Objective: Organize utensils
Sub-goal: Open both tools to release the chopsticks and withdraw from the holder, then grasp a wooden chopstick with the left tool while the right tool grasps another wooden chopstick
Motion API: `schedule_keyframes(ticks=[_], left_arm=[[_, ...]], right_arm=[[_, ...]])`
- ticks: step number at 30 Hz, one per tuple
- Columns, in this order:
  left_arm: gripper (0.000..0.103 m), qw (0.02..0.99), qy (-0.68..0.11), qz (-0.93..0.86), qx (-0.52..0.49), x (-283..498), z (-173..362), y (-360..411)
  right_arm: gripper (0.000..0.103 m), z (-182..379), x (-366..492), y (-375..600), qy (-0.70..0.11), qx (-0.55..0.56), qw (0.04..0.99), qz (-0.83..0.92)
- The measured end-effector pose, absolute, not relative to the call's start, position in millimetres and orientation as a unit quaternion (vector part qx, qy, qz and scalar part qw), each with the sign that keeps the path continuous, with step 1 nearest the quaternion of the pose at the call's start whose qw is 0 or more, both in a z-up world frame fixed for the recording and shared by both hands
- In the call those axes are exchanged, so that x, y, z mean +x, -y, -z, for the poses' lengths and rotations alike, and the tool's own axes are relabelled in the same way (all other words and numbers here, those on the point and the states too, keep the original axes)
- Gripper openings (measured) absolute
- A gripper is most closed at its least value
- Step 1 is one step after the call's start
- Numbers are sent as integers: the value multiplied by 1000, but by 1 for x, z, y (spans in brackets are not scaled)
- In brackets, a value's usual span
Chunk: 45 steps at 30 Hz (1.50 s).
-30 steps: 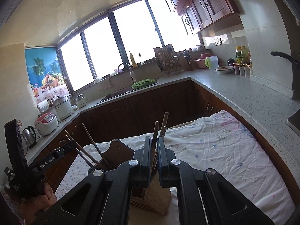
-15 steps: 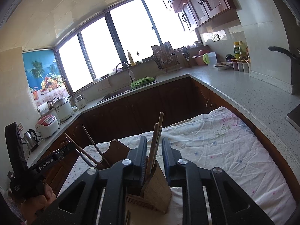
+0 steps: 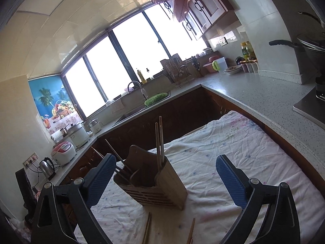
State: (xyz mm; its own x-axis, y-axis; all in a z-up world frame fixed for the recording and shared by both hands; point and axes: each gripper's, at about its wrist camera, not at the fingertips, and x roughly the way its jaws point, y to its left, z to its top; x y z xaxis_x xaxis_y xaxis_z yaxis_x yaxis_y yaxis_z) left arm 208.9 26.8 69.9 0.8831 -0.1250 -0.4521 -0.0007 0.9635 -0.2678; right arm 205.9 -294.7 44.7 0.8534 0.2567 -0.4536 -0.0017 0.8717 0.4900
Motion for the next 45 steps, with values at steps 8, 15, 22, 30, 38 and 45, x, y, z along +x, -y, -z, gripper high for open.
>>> schedule_keyframes(ticks=[8,15,22,30,38,45], left_arm=[[96,953,-271,34,-128,164,-42,-26],[96,945,-300,40,-121,143,-18,-17],[96,939,-322,41,-115,133,0,-10],[96,930,-352,49,-94,136,12,2],[66,906,-419,64,-19,172,42,50],[38,891,-447,76,8,207,66,75]], right_arm=[[100,-19,158,289,-293,224,927,-65],[100,3,133,288,-326,218,918,-63],[100,19,120,292,-347,220,909,-63],[100,32,116,293,-365,230,900,-59],[95,32,121,299,-364,233,900,-59],[77,39,128,308,-379,245,891,-48]])
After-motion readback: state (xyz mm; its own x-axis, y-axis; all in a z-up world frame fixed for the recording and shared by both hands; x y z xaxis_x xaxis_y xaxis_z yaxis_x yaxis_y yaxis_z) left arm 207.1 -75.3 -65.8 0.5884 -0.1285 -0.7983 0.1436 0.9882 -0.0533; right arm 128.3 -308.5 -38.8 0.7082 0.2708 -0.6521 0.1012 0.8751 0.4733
